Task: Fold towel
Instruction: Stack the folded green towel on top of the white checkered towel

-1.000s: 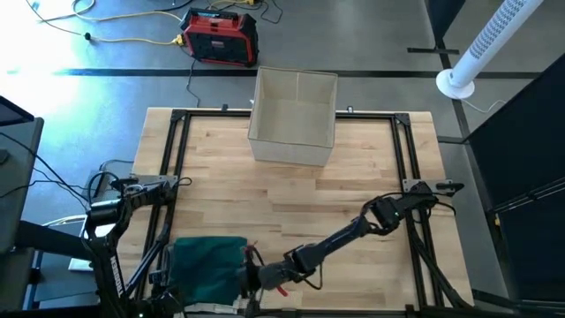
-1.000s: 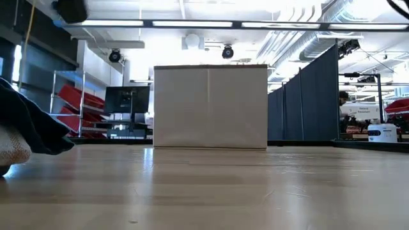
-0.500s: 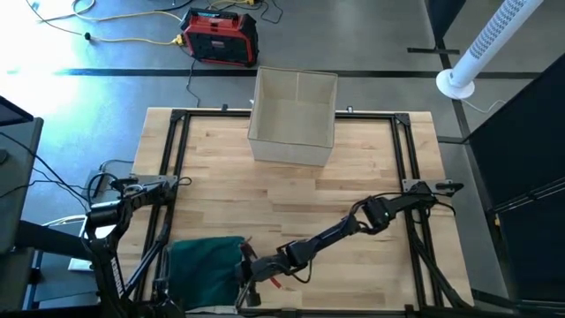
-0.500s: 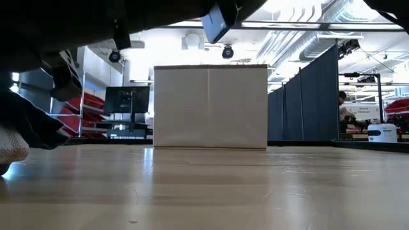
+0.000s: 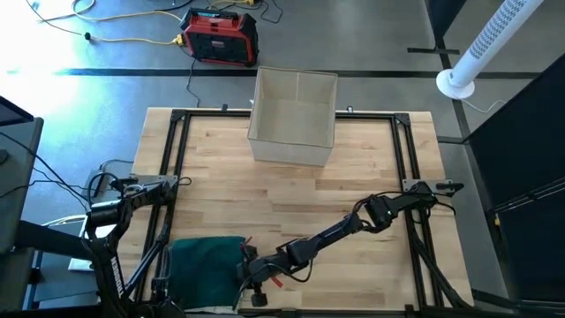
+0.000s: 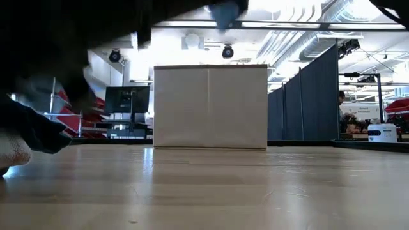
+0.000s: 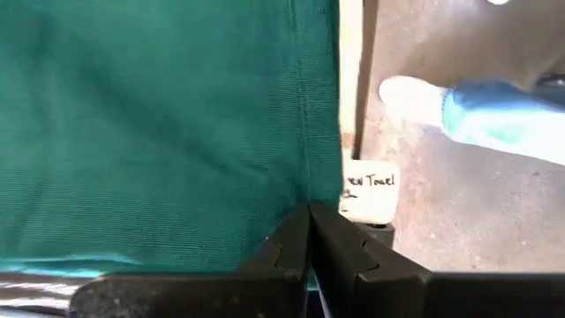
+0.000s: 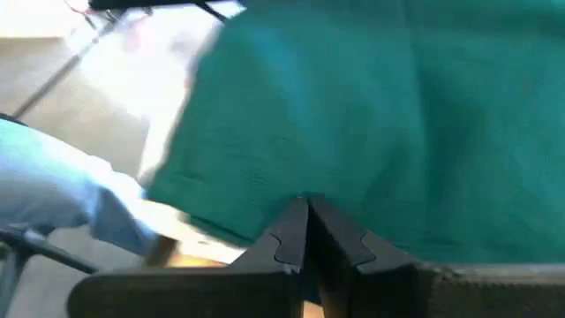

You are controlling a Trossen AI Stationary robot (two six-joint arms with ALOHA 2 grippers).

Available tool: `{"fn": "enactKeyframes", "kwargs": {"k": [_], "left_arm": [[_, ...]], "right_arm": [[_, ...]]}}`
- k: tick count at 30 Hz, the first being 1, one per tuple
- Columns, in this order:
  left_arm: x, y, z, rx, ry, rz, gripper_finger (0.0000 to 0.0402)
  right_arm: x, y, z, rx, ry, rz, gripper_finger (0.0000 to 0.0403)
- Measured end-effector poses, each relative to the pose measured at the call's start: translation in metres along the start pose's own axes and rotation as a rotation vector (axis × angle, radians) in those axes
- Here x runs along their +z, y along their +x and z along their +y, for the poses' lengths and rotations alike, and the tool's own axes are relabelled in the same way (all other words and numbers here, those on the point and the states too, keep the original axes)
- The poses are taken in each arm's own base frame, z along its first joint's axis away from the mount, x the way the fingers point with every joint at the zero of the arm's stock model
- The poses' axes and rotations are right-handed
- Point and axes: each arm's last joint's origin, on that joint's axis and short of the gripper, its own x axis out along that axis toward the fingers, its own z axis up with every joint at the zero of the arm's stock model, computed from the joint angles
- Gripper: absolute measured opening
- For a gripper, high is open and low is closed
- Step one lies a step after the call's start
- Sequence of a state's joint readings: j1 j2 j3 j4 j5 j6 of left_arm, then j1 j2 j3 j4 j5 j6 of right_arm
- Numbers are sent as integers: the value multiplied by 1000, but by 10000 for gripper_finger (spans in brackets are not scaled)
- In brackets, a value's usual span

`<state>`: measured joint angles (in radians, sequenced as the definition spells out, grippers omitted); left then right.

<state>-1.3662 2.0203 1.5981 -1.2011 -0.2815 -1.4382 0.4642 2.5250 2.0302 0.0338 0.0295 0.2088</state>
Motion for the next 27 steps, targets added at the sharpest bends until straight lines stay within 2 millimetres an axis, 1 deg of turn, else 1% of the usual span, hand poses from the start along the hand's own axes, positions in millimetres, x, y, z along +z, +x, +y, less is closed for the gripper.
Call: {"fn": "enactKeyframes", "kwargs": {"k": [1, 6, 7, 8, 11, 15, 18, 21, 24, 27], "left_arm": [[2, -3, 3, 17, 1, -47, 0], [13, -22, 16, 97, 15, -283, 0], [13, -21, 19, 117, 17, -312, 0], [12, -19, 22, 143, 20, -319, 0], [8, -4, 30, 214, 11, -309, 0], [0, 21, 37, 240, -22, -282, 0], [-6, 35, 38, 206, -47, -274, 0], [-9, 47, 34, 145, -49, -267, 0], [-6, 50, 34, 133, -47, -254, 0], [3, 43, 36, 128, -36, -266, 0]], "right_arm": [[7, -2, 2, -11, -13, -23, 0], [21, -5, -3, -100, -63, -79, 0], [21, -4, -7, -121, -58, -78, 0], [18, -2, -14, -139, -40, -69, 0], [8, 3, -33, -166, 19, -44, 0], [-11, 11, -48, -161, 73, 15, 0], [-15, 11, -50, -155, 94, 37, 0], [-16, 11, -47, -152, 94, 49, 0], [-14, 9, -42, -146, 97, 50, 0], [0, 1, -33, -135, 92, 43, 0]]}}
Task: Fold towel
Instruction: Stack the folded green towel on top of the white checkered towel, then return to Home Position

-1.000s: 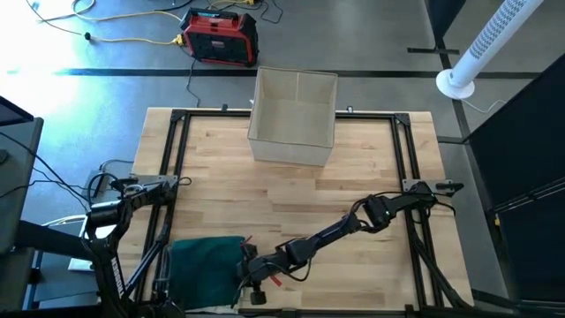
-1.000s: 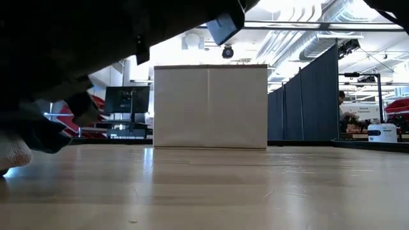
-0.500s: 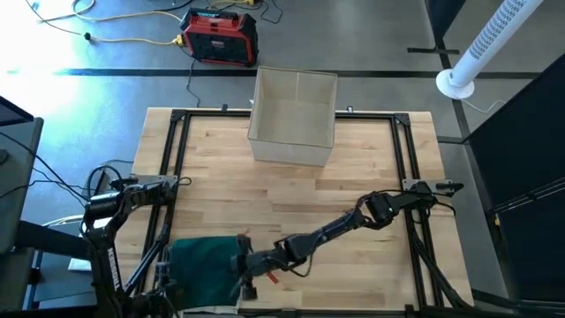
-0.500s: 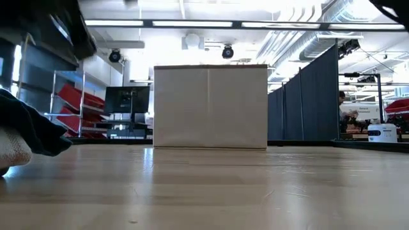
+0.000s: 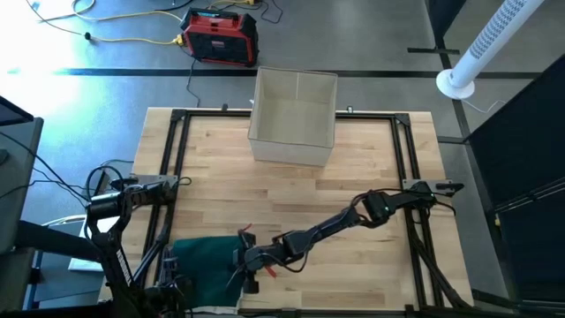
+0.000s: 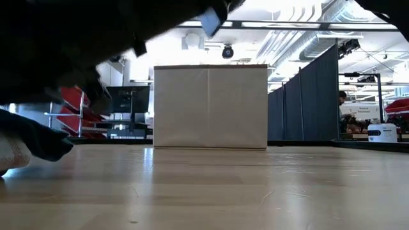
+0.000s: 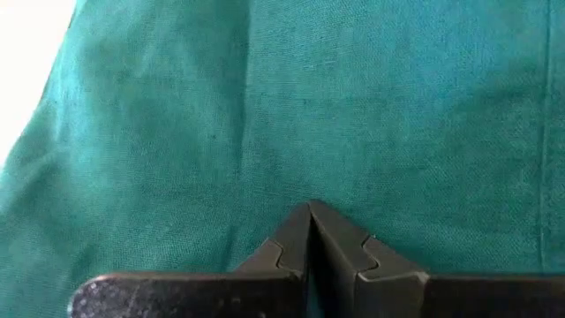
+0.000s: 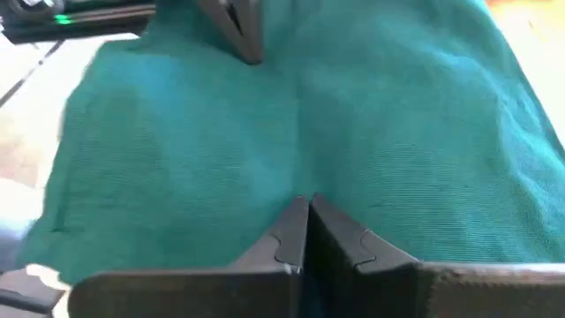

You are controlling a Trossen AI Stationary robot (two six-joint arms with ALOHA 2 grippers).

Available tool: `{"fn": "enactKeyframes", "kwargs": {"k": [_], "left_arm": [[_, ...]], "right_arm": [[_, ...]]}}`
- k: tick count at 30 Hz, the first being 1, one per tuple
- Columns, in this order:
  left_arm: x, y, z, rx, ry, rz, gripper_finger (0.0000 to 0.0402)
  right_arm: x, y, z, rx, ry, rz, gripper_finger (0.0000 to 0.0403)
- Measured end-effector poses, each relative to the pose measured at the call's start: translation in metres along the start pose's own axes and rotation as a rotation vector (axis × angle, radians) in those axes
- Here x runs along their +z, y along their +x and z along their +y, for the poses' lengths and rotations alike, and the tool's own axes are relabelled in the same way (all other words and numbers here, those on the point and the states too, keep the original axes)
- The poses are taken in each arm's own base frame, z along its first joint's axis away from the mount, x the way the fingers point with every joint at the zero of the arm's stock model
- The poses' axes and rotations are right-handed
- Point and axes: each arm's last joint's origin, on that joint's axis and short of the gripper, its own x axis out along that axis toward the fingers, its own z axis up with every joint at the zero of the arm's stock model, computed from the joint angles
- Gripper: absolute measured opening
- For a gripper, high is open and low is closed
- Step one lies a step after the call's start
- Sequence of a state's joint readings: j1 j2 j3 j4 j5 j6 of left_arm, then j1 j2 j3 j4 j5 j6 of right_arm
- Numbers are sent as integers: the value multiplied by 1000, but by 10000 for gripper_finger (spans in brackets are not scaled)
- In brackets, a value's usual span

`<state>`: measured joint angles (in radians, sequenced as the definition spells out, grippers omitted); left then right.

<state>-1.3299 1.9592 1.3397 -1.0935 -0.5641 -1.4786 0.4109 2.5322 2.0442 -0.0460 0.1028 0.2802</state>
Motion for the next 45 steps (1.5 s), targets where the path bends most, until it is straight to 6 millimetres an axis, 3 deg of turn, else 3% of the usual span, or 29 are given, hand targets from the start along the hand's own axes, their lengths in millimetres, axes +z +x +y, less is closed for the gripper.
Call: {"fn": "enactKeyframes", "kwargs": {"k": [10, 17, 20, 24, 29, 33, 39, 45], "left_arm": [[75, -19, 38, 29, 122, -239, 0], [117, -2, 85, 21, 176, -302, 0], [129, 10, 108, -28, 172, -329, 0], [143, 31, 143, -87, 165, -336, 0], [161, 48, 189, -117, 173, -341, 0], [171, 51, 228, -102, 151, -353, 0], [168, 44, 277, -57, 119, -402, 0], [146, 30, 310, -88, 50, -519, 0]], "right_arm": [[52, -69, 14, 13, -69, 99, 0], [51, -116, 5, -97, -139, 198, 0], [38, -141, -3, -137, -134, 183, 0], [5, -179, -18, -172, -74, 135, 0], [-31, -240, -35, -249, -1, 24, 0], [-54, -286, -52, -306, 36, -67, 0], [-75, -344, -80, -332, 29, -228, 0], [-96, -382, -101, -318, -20, -341, 0]]}}
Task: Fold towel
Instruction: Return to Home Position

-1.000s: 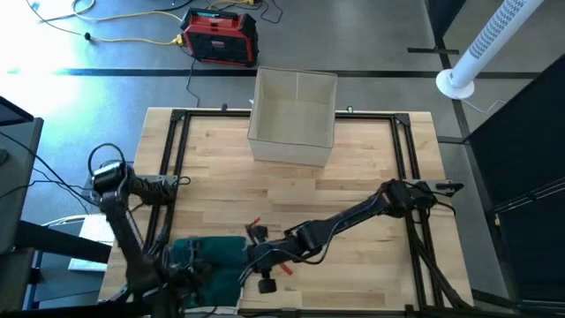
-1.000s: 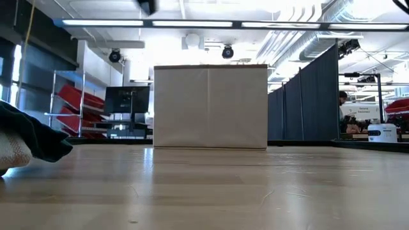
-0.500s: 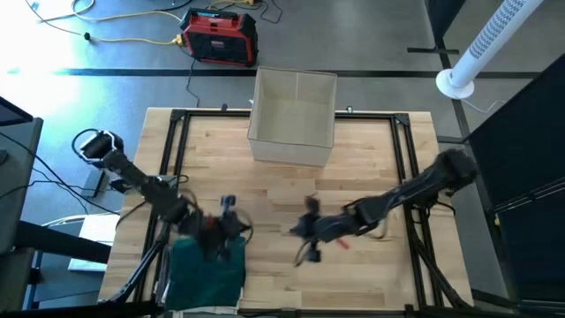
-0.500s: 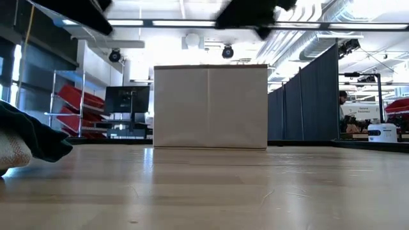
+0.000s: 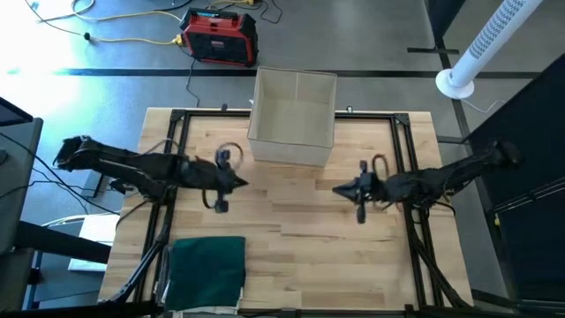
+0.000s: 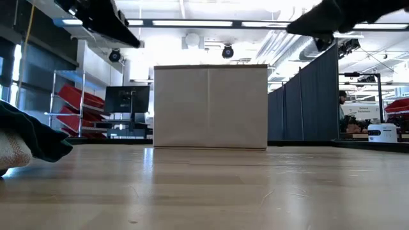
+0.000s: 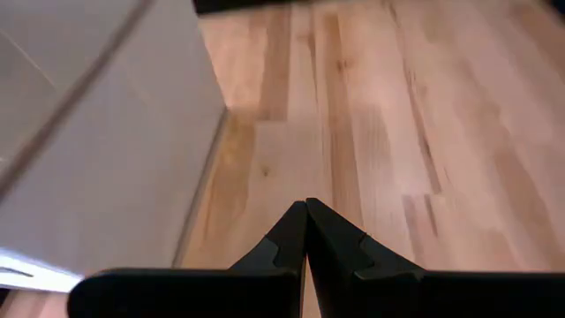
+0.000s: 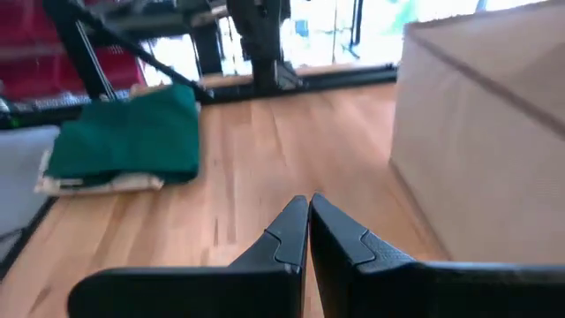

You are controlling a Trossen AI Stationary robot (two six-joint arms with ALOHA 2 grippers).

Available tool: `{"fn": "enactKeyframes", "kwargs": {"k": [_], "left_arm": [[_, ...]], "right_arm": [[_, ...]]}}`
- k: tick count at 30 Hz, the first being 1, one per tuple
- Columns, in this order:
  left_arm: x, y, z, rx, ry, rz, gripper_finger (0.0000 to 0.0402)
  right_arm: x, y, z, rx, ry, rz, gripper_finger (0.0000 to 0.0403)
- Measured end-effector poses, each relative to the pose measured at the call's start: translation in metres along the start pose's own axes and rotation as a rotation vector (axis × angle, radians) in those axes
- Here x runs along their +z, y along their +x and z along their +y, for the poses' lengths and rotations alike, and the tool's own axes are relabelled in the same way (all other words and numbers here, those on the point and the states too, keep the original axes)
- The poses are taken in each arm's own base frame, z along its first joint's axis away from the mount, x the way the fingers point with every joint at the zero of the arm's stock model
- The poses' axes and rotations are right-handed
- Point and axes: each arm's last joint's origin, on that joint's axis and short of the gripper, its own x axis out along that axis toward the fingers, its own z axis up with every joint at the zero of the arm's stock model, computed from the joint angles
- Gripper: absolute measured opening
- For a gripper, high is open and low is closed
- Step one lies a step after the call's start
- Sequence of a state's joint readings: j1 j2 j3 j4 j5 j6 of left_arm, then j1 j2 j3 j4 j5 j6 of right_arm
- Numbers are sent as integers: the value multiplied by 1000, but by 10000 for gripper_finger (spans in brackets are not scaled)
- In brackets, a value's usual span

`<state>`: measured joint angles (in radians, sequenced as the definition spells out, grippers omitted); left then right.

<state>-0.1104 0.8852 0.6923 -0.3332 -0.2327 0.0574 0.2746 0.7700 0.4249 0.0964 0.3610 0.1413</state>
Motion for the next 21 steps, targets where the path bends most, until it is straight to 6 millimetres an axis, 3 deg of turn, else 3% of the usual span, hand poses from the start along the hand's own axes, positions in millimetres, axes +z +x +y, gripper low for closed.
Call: {"fn": "enactKeyframes", "kwargs": {"k": [5, 9, 21], "left_arm": [[-21, -20, 11, 11, -50, -115, 0], [-35, -30, 16, 17, -79, -213, 0], [-74, -32, 19, 43, -158, -311, 0]], "right_arm": [[-5, -18, -18, 49, -59, -71, 0], [-8, -21, -29, 153, -104, -100, 0], [-37, -26, -64, 108, -35, -105, 0]]}}
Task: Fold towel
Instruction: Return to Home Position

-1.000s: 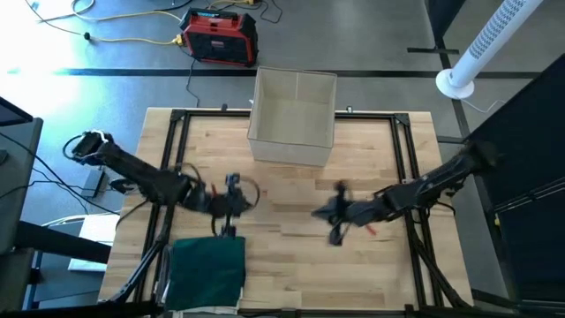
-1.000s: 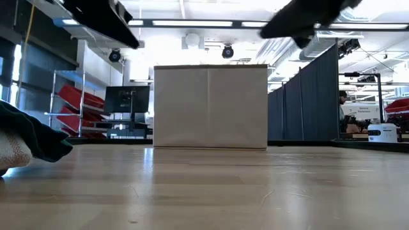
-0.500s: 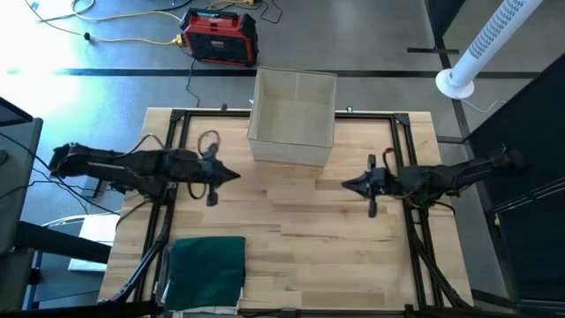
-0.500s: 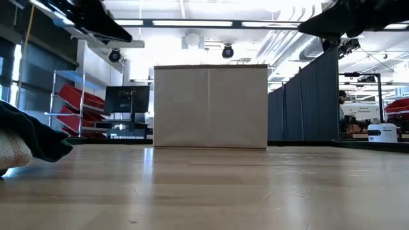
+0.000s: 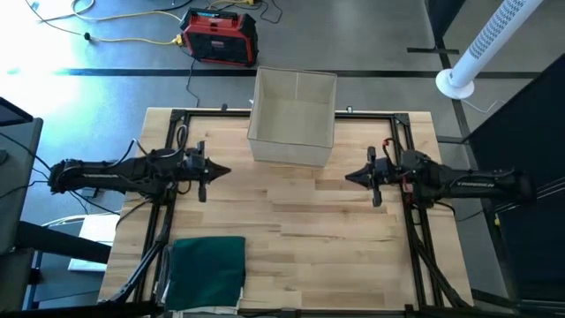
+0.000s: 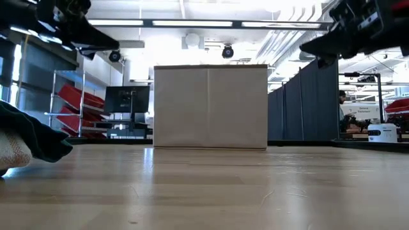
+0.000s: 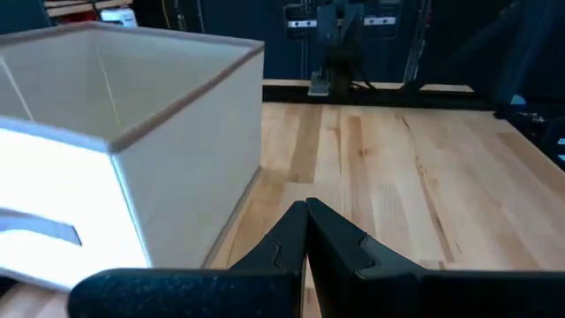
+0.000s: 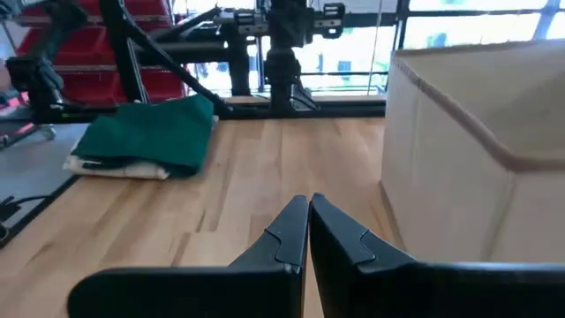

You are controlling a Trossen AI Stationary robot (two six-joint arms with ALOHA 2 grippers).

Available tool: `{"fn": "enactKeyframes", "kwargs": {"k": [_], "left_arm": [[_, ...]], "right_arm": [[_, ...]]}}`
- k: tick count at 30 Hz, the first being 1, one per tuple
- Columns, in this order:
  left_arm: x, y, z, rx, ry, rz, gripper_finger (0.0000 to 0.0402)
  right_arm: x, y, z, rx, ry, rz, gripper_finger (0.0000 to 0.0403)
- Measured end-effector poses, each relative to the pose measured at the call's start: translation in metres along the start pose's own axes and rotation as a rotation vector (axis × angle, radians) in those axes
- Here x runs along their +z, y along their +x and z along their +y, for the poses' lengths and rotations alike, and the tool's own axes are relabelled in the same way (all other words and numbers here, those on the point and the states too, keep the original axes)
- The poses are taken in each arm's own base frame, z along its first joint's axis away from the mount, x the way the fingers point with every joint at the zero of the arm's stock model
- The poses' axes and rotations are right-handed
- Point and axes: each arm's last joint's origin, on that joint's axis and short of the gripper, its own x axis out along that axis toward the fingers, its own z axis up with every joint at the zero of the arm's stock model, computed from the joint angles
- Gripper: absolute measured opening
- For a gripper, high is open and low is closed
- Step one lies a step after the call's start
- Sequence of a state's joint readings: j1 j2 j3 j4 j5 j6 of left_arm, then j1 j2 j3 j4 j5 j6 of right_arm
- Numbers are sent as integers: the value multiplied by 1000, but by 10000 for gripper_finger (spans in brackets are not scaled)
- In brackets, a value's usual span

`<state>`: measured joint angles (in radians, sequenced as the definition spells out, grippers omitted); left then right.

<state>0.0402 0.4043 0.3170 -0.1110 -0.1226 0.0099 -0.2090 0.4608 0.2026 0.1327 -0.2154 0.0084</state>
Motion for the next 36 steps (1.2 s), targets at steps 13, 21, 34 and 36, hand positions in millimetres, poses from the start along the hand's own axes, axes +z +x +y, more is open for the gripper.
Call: {"fn": "enactKeyframes", "kwargs": {"k": [13, 21, 34, 36], "left_arm": [[-31, -10, 0, -18, -67, -51, 0], [-35, -17, 0, -51, -71, -110, 0], [-43, -19, 0, -50, -76, -115, 0], [-52, -14, 0, -51, -95, -118, 0]], "right_arm": [[-8, -25, 1, -7, -7, -89, 0], [-10, -35, 4, -5, -10, -99, 0], [-33, -34, 4, 18, 4, -103, 0], [-36, -30, 3, 19, 21, -164, 0]]}}
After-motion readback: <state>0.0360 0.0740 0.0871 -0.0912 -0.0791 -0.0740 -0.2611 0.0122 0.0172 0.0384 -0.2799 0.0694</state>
